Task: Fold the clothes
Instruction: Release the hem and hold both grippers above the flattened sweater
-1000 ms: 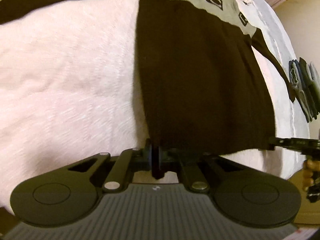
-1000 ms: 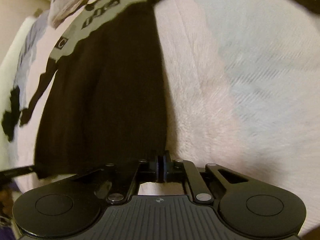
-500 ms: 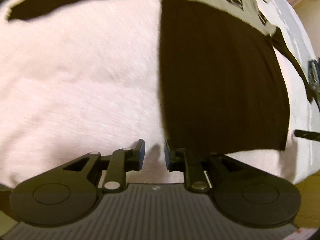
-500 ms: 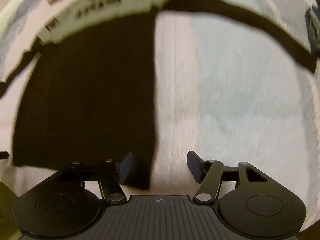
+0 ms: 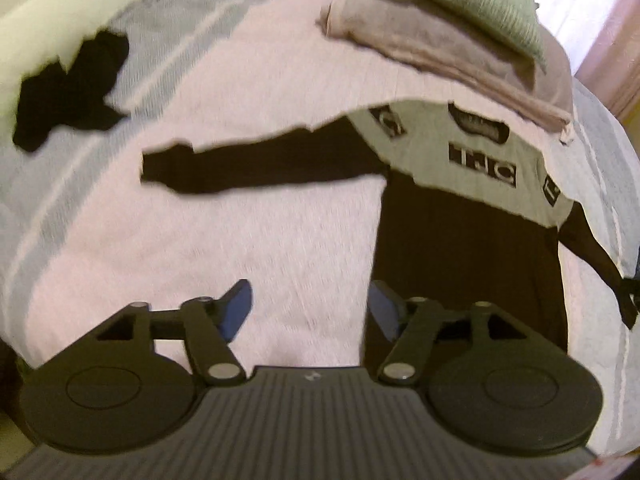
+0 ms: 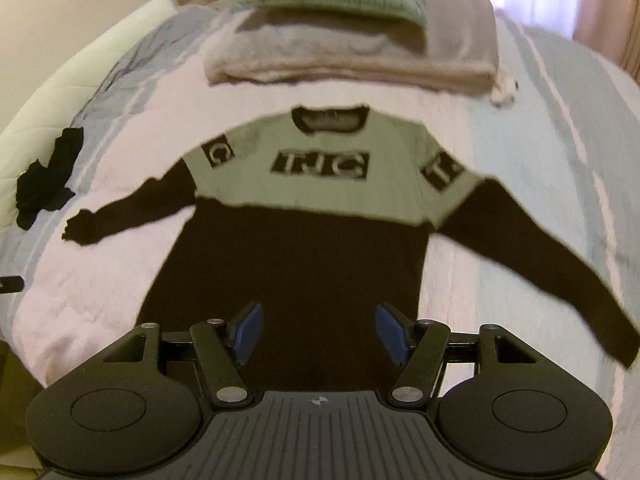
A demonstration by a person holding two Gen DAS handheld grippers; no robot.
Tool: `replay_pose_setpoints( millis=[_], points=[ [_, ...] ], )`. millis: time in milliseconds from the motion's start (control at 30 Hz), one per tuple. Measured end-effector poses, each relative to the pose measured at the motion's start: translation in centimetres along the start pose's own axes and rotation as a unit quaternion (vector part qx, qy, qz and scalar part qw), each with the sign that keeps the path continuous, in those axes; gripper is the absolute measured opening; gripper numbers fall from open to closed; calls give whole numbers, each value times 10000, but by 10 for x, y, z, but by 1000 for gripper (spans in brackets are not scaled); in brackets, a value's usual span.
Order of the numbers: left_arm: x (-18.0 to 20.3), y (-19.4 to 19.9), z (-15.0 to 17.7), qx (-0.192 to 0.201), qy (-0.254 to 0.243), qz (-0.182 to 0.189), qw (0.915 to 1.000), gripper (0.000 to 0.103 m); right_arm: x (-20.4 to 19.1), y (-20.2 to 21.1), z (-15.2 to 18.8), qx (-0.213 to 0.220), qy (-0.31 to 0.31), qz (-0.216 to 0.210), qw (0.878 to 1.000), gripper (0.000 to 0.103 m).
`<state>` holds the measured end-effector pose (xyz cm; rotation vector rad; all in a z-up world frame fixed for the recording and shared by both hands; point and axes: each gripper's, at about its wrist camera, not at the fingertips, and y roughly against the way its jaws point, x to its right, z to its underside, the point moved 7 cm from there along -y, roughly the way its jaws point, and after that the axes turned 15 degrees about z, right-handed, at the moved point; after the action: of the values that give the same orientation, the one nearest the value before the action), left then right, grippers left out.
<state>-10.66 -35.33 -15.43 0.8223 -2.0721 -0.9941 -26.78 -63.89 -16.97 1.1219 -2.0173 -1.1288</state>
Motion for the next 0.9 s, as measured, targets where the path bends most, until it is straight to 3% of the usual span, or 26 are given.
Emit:
replay_pose_setpoints(
  millis=[167, 333, 567, 700, 900],
  points=[
    [-9, 11, -22, 73, -272, 90, 9996, 79, -23, 7, -17, 117, -217, 176, 9995, 61],
    [-12, 4, -49, -33, -899, 358, 9953, 91, -41, 28, -23, 124, -784, 715, 9943, 61],
    [0, 0, -82, -125, -1745, 996, 9795, 93, -70, 56, -17, 24, -1458, 1345, 9801, 62],
    [8, 2, -89, -109, -2017, 1188, 9722, 96, -82, 65, -15, -134, -1436, 1510, 9780, 64],
    [16, -3, -86, -114, -1967, 1218, 9728, 96, -92, 65, -16, -323, -1133, 1578, 9804, 67]
  ],
)
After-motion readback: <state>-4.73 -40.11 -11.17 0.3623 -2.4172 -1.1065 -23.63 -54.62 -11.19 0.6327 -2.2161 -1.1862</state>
